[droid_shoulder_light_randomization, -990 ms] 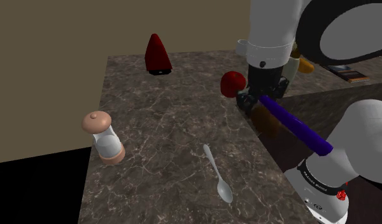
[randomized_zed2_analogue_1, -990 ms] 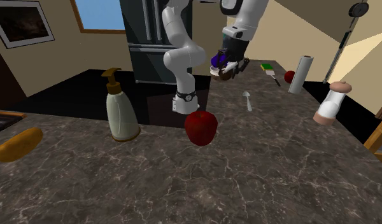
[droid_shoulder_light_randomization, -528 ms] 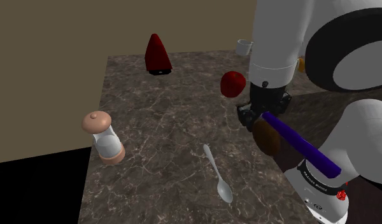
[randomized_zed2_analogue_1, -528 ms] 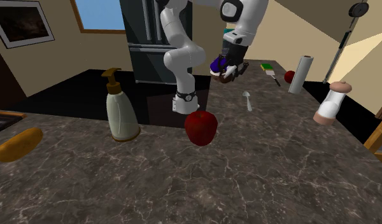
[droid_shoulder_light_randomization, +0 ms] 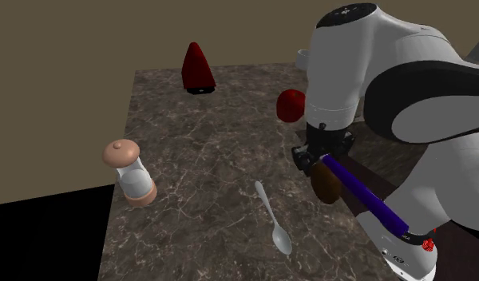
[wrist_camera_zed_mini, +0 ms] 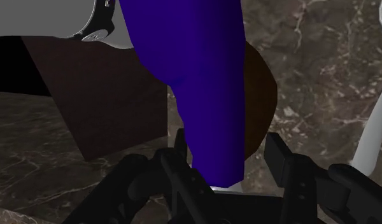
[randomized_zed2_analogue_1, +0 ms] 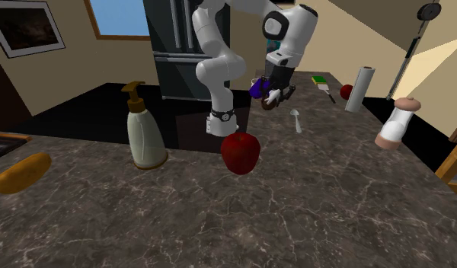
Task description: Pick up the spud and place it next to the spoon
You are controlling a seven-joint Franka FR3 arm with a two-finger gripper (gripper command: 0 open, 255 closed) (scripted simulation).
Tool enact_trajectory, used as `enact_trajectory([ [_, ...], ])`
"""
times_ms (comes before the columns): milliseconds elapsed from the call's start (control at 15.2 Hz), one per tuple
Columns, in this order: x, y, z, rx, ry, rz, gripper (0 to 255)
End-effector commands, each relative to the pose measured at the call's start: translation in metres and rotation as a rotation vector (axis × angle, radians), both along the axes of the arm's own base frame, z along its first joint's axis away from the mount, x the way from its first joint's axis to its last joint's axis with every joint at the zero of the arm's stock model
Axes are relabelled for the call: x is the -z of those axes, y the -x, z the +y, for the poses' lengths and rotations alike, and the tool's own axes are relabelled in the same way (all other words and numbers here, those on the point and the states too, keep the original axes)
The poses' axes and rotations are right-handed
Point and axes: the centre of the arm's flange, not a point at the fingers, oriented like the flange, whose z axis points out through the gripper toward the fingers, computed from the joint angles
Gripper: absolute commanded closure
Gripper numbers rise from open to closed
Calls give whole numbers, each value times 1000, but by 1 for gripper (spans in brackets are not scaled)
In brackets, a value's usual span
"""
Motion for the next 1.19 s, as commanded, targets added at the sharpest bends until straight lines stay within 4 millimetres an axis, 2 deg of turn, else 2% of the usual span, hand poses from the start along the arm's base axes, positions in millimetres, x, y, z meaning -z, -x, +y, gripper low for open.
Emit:
enact_trajectory([
  [0, 11, 0, -1, 0, 0, -1, 255],
  [594, 58, 0, -1, 0, 0, -1, 255],
  [1122, 61, 0, -1, 0, 0, -1, 255],
])
